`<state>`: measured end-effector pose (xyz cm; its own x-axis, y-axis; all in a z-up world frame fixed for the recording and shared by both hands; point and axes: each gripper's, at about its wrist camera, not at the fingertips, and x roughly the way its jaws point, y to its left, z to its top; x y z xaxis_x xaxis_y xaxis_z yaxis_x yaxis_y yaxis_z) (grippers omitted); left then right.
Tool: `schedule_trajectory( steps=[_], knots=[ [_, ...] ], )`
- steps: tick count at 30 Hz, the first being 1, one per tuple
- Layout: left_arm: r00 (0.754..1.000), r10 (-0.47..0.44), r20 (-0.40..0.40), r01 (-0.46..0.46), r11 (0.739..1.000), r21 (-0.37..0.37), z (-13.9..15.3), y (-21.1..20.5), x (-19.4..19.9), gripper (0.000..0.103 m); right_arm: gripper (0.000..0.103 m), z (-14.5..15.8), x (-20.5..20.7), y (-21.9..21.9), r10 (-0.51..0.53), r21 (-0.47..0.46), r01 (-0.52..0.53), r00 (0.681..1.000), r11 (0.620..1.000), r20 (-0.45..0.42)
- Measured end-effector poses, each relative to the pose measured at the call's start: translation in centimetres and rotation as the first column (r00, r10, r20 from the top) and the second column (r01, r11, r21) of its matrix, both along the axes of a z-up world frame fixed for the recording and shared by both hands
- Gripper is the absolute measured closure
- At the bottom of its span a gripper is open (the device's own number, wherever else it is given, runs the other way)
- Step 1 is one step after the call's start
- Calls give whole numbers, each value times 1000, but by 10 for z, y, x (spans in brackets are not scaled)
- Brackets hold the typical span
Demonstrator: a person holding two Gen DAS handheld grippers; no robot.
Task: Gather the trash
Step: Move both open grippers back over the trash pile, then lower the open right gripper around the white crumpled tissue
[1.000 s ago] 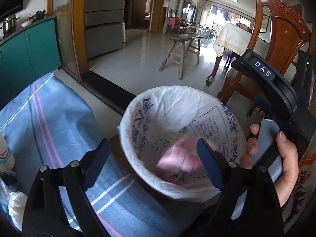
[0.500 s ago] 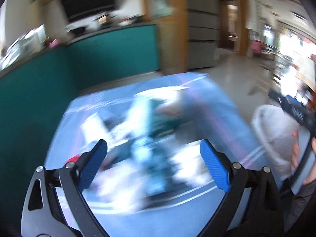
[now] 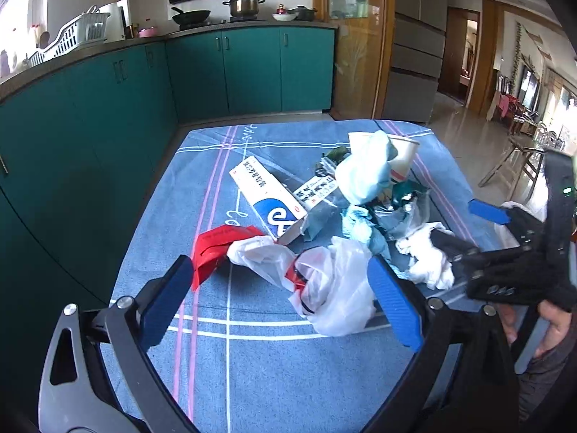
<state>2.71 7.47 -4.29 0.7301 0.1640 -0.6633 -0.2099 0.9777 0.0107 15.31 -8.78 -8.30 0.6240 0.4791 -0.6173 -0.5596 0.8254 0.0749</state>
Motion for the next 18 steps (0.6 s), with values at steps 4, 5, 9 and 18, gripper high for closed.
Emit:
schedule_trajectory(
  steps=[4,5,9,18],
  knots=[
    [1000,-21,-8,21,1000,-3,-4,-9,4,6,3,-12,0,14,25,-67,-25,1000,997,-7],
    [1000,-25,-15,25,1000,-6,-6,-12,5,6,3,-14,1,13,32,-74,-33,999,997,-8],
    [999,-38,-34,38,999,-10,-11,-17,6,6,3,-19,-5,22,65,-95,-65,998,993,-5],
    [997,-53,-56,53,999,-2,-15,-25,6,6,52,-13,-13,1,133,-4,-133,991,991,-32]
  ],
)
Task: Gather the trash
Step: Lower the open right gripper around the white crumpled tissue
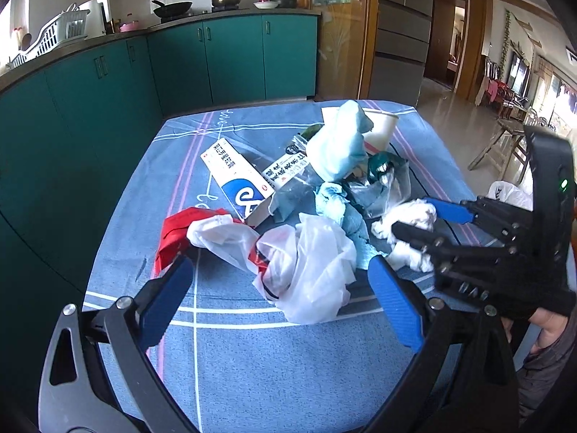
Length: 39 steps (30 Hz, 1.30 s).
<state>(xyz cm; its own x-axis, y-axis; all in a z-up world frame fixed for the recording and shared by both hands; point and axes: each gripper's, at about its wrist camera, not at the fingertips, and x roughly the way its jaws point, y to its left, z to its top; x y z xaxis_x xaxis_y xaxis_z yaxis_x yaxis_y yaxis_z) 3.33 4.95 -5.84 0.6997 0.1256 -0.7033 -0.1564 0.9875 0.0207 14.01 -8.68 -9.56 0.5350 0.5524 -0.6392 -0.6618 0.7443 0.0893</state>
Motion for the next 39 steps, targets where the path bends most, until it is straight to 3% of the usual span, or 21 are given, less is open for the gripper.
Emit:
schedule_trajectory(
  steps=[6,14,20,25,39],
  knots=[
    [1000,-3,-6,3,1000,3,-3,-2,2,6,54,8,5,-18,-67,41,66,998,997,10],
    [1000,-5,-12,5,1000,5,-5,-2,4,6,54,4,20,-40,-158,14,158,987,987,-4],
    [1000,-17,-20,17,1000,10,-8,-5,6,6,35,-2,20,-37,-166,-34,166,986,985,13],
    [999,-26,-26,26,1000,5,-10,-8,8,6,26,-7,19,-30,-156,-69,158,987,985,31],
    [995,-59,-81,61,998,28,-33,-22,22,6,21,-10,18,-27,-159,-105,163,986,981,44]
  ],
)
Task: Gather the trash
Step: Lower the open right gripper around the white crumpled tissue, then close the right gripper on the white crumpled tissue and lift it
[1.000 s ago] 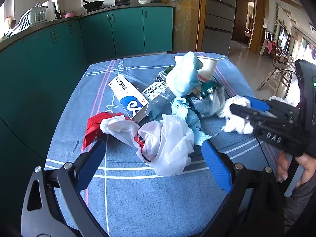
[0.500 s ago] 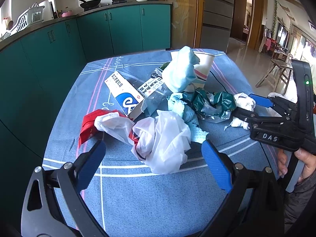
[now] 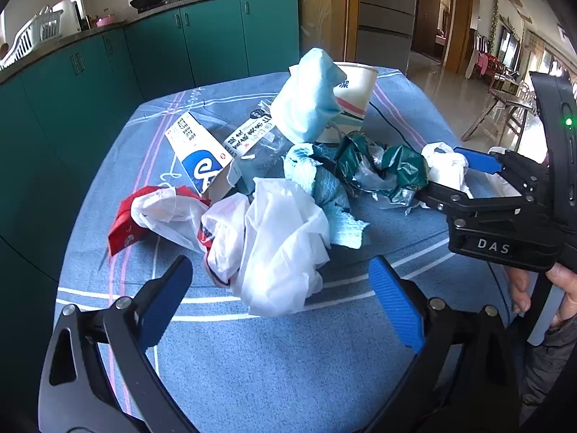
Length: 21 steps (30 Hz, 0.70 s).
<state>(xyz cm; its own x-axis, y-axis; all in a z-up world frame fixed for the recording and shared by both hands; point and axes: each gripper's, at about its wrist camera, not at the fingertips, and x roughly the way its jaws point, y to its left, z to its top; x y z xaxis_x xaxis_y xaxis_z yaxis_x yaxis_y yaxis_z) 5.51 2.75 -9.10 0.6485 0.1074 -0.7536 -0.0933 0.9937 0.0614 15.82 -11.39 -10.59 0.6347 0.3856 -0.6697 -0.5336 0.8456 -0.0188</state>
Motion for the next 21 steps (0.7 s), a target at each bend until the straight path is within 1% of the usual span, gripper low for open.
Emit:
schedule_trajectory(
  steps=[1,3,5,7,9,10,12,16,21],
  knots=[
    [1000,0,4,0,1000,16,0,-1,0,7,21,0,0,0,-1,-1,1,1000,1000,0],
    [1000,-8,8,8,999,33,0,-3,-1,14,20,0,0,1,-2,-3,2,1000,1000,1],
    [1000,-16,6,16,999,42,0,-3,-1,26,20,-1,0,1,-3,-6,3,1000,1000,1],
    [1000,-19,1,19,998,52,-1,-4,0,31,20,-1,1,2,-3,-9,3,1000,1000,2],
    [1000,-20,-2,20,998,63,-2,-4,0,40,20,-1,1,2,-3,-12,3,1000,1000,3],
    [1000,-23,-5,23,998,67,-2,-4,0,48,20,-1,1,2,-4,-13,4,1000,1000,3],
    [1000,-22,-5,23,997,70,-1,-4,-1,52,20,-1,1,2,-4,-11,4,1000,1000,2],
    [1000,-21,1,21,999,49,3,0,-2,64,19,-2,2,2,-7,-10,7,1000,1000,0],
    [999,-30,18,29,998,48,10,-1,-6,66,19,-2,2,2,-9,-12,9,1000,1000,0]
  ],
)
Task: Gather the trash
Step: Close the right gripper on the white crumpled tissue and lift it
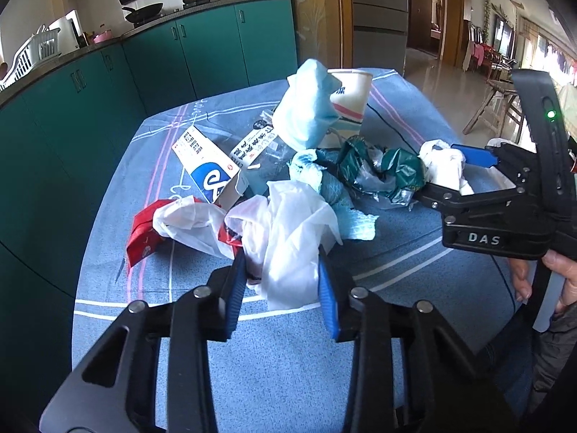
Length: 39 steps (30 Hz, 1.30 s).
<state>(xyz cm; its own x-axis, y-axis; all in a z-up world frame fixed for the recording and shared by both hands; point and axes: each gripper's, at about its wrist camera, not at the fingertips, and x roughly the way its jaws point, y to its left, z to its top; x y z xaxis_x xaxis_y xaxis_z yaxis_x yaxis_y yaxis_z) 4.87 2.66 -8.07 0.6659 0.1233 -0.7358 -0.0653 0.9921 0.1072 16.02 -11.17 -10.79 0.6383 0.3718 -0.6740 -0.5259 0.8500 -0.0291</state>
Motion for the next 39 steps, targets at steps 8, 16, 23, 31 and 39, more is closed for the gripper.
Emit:
schedule_trajectory(
  steps=[8,16,23,31,39],
  knots=[
    [998,-42,46,42,999,-1,21,-8,-11,66,19,0,0,0,-5,-1,5,1000,1000,-1],
    [998,-36,51,36,999,-8,26,-9,-14,47,19,0,0,0,-7,-1,7,1000,1000,-4],
    [999,-6,34,6,1000,-3,21,-5,-10,22,19,-2,1,3,5,-16,-5,1000,1000,-13],
    [1000,14,15,-14,1000,-3,14,-1,-6,14,51,2,8,-14,-38,46,40,998,998,-41],
    [1000,18,-3,-18,999,-36,10,1,-3,11,54,10,14,-38,-130,142,134,991,981,-33]
  ],
)
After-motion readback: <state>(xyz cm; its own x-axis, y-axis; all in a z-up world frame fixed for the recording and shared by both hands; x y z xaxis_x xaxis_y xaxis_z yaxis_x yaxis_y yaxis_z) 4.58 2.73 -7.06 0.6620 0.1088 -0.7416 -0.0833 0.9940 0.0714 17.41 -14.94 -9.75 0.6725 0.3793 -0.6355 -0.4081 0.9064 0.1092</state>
